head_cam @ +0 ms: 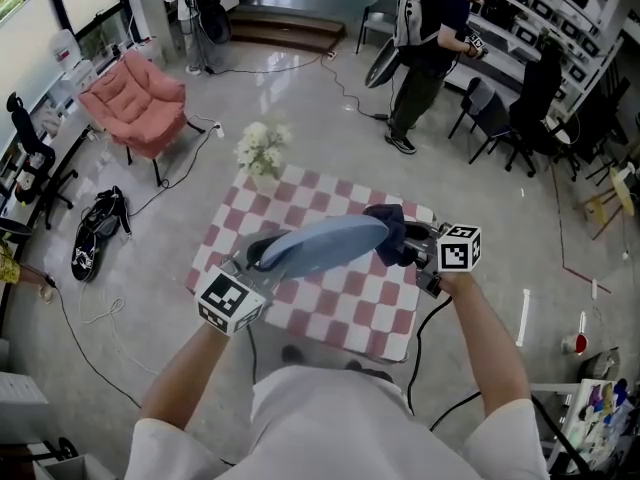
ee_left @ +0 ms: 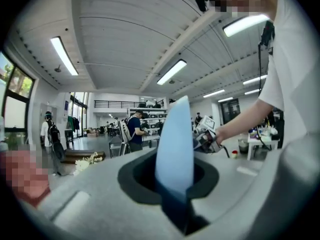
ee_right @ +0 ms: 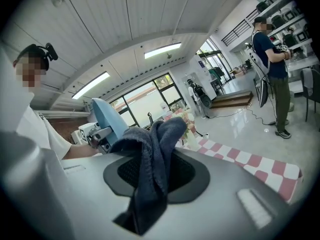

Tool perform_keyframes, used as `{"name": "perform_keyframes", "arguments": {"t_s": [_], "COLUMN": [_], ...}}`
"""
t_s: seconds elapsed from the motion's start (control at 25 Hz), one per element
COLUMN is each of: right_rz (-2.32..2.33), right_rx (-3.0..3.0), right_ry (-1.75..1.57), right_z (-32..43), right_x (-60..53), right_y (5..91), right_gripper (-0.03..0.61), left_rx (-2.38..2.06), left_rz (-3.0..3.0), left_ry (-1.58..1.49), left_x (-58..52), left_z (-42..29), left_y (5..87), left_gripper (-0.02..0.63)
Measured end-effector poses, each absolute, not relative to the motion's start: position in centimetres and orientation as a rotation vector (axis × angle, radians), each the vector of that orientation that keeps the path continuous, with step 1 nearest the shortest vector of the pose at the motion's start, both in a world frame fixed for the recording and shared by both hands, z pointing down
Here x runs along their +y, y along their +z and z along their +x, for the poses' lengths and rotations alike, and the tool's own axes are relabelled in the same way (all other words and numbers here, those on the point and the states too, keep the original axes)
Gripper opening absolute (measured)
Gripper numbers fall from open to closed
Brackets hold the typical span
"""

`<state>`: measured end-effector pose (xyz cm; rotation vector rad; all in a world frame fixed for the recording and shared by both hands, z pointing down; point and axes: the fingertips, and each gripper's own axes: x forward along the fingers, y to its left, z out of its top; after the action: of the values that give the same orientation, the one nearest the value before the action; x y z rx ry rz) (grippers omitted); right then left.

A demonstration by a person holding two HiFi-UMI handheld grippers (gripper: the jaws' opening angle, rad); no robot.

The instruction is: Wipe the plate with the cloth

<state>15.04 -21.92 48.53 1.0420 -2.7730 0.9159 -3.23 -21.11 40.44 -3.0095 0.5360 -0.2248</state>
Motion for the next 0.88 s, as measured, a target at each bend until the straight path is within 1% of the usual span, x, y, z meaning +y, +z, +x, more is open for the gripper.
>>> {"name": "perform_keyframes", "arguments": {"t_s": [0.32, 0.88], "right_rz": [0.887, 0.798], "right_rx": [-2.742, -2.752], "right_ry": [0.827, 0.816], "right_z": [12.5, 10.8], "right_x": [-19.4, -18.4], "right_y": [49.7, 50.4], "right_gripper": [0.104, 0.106], "left_rx": [0.590, 0.647], "left_rz": [-3.185, -3.289], "left_ry": [-0.110, -0.031], "left_x": [-21.3, -21.8], "left_z": [-4.3, -5.6], "left_y": [39.9, 40.1], "left_gripper": [0.064, 0.064]}}
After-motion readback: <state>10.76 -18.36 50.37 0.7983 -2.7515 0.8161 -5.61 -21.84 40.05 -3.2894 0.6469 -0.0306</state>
